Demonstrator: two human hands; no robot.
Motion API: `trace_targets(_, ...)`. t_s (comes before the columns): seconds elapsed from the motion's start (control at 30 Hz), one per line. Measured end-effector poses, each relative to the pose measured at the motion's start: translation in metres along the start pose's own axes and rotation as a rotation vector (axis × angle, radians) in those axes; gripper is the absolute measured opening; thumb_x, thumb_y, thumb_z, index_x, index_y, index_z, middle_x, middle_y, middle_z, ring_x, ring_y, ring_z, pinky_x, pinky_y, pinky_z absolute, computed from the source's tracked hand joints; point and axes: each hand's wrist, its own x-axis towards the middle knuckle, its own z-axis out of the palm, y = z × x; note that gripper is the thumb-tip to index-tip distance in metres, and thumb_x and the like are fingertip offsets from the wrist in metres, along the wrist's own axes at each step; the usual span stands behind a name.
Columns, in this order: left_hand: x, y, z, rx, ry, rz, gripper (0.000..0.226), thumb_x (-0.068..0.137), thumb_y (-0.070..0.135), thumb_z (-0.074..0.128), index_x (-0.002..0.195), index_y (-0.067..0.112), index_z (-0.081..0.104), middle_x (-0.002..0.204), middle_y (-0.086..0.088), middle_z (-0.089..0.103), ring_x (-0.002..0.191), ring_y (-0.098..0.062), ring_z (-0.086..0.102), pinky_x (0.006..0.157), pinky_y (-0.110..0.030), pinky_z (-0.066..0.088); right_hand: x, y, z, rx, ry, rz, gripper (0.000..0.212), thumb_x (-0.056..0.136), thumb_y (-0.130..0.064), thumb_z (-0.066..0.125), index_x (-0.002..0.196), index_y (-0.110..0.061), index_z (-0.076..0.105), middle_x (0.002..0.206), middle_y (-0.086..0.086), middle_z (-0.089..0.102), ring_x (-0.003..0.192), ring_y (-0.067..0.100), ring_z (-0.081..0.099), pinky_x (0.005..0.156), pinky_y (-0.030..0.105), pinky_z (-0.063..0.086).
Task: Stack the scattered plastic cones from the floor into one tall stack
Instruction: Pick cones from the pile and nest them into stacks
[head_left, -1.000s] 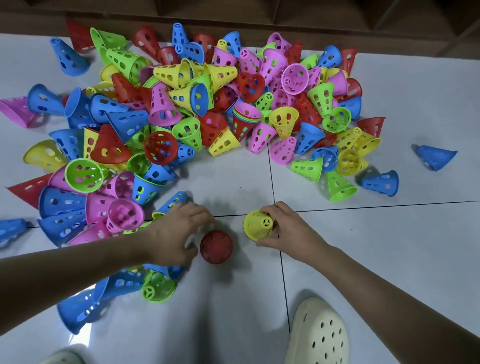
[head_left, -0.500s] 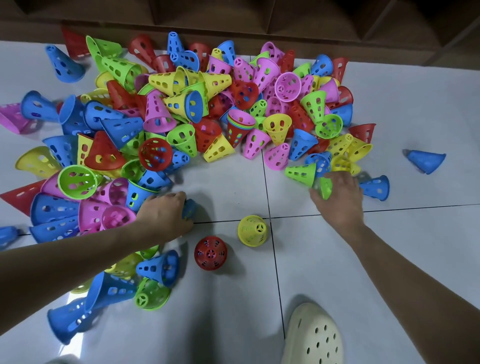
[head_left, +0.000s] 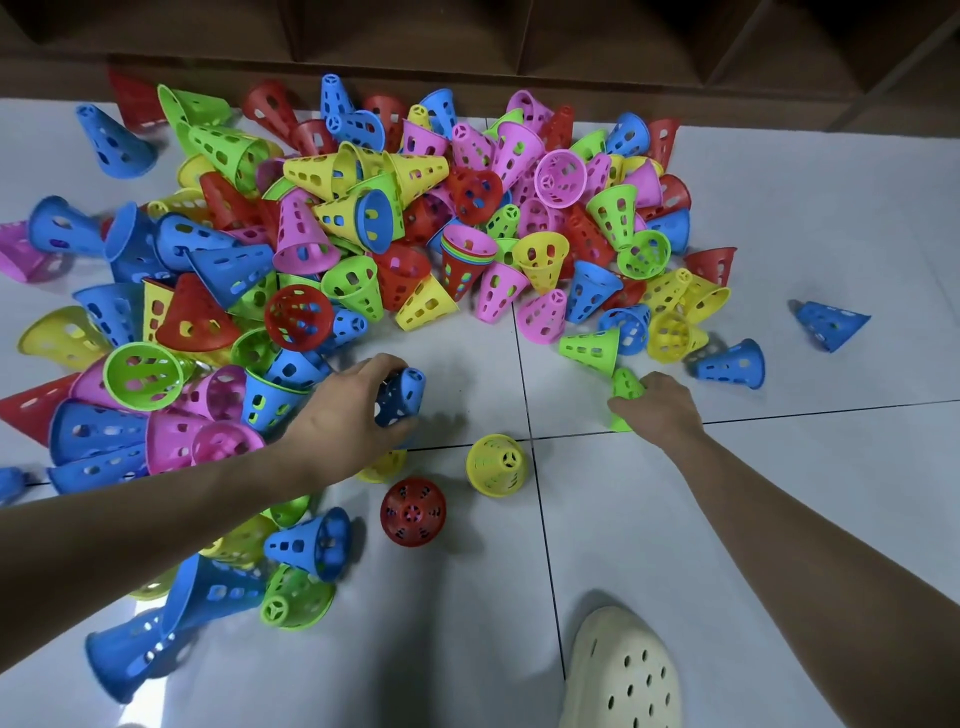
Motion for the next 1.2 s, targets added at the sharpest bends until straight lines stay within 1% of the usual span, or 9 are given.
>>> trace_targets(0.17,-0.015,-0.001,-0.01,-0.14,0.023,0.034,0.046,0.084,0.037,0.077,0.123,0.026,0.054,0.107,0.011,0.061,0.1,-0.008,0.06,0.089,-0.032,0.052,-0.013,-0.005,0.002,0.186,-0.004,-0.058,0.033,0.083,-0.035,0.073,0.102,-0.012,0.058,0.1,0.004,0.055,0.091,0.023,0.053,0.074,0.032,0.046)
trace_targets(0.27,-0.029,0.002,-0.013,-0.174,0.029,0.074,0.046,0.085,0.046,0.073,0.122,0.027,0.053,0.106,0.015,0.059,0.1,-0.005,0.058,0.086,-0.027,0.05,-0.024,-0.006,0.01,0.436,0.006,-0.1,0.031,0.08,-0.031,0.077,0.103,-0.015,0.063,0.103,0.004,0.067,0.095,0.023,0.063,0.074,0.03,0.046)
trace_targets(0.37,-0.048,0.001,-0.01,-0.193,0.003,0.133,0.049,0.086,0.056,0.066,0.125,0.032,0.049,0.107,0.02,0.056,0.102,-0.006,0.058,0.084,-0.021,0.048,-0.036,-0.008,0.016,0.514,0.026,-0.157,0.028,0.079,-0.031,0.078,0.098,-0.016,0.065,0.095,0.004,0.071,0.091,0.024,0.067,0.074,0.032,0.05)
trace_targets(0.43,-0.061,-0.001,-0.004,-0.205,-0.021,0.167,0.056,0.085,0.057,0.065,0.132,0.031,0.047,0.114,0.023,0.056,0.106,-0.002,0.058,0.089,-0.017,0.047,-0.047,-0.01,0.018,0.576,0.018,-0.191,0.024,0.079,-0.029,0.079,0.096,-0.019,0.065,0.093,0.004,0.072,0.091,0.024,0.068,0.08,0.037,0.053)
trace_targets(0.53,-0.076,-0.008,0.007,-0.125,-0.062,0.277,0.06,0.088,0.052,0.063,0.138,0.023,0.047,0.124,0.013,0.058,0.111,-0.002,0.057,0.097,-0.014,0.042,-0.064,-0.017,0.02,0.668,-0.003,-0.231,0.022,0.081,-0.027,0.08,0.094,-0.024,0.063,0.096,0.001,0.072,0.093,0.021,0.068,0.088,0.039,0.054)
trace_targets(0.7,-0.085,-0.015,0.016,-0.027,-0.103,0.361,0.043,0.09,0.048,0.062,0.126,0.026,0.054,0.114,0.008,0.062,0.102,-0.007,0.058,0.088,-0.011,0.042,-0.1,-0.03,0.024,0.753,-0.078,-0.398,0.033,0.08,-0.023,0.082,0.104,-0.026,0.059,0.103,-0.007,0.07,0.099,0.011,0.066,0.09,0.037,0.056)
trace_targets(0.9,-0.076,-0.023,0.03,0.044,-0.147,0.403,0.052,0.079,0.042,0.075,0.126,0.028,0.055,0.111,0.01,0.064,0.103,-0.01,0.059,0.088,-0.019,0.047,-0.13,-0.036,0.042,0.692,-0.155,-0.626,0.048,0.069,-0.04,0.078,0.109,-0.031,0.053,0.106,-0.009,0.064,0.101,0.013,0.065,0.089,0.029,0.054)
trace_targets(1.1,-0.07,-0.025,0.035,0.085,-0.164,0.489,0.049,0.08,0.041,0.078,0.122,0.023,0.059,0.115,0.008,0.065,0.105,-0.015,0.059,0.093,-0.03,0.049,-0.131,-0.034,0.06,0.391,-0.142,-0.78,0.047,0.075,-0.026,0.08,0.108,-0.029,0.046,0.108,-0.01,0.054,0.101,0.009,0.056,0.085,0.027,0.048)
trace_targets(1.2,-0.068,-0.023,0.021,0.054,-0.164,0.529,0.05,0.082,0.044,0.074,0.123,0.018,0.063,0.12,0.007,0.063,0.11,-0.015,0.057,0.099,-0.028,0.044,-0.124,-0.032,0.064,0.316,-0.16,-0.806,0.046,0.077,-0.024,0.08,0.108,-0.025,0.046,0.109,-0.01,0.051,0.101,0.006,0.052,0.083,0.023,0.043)
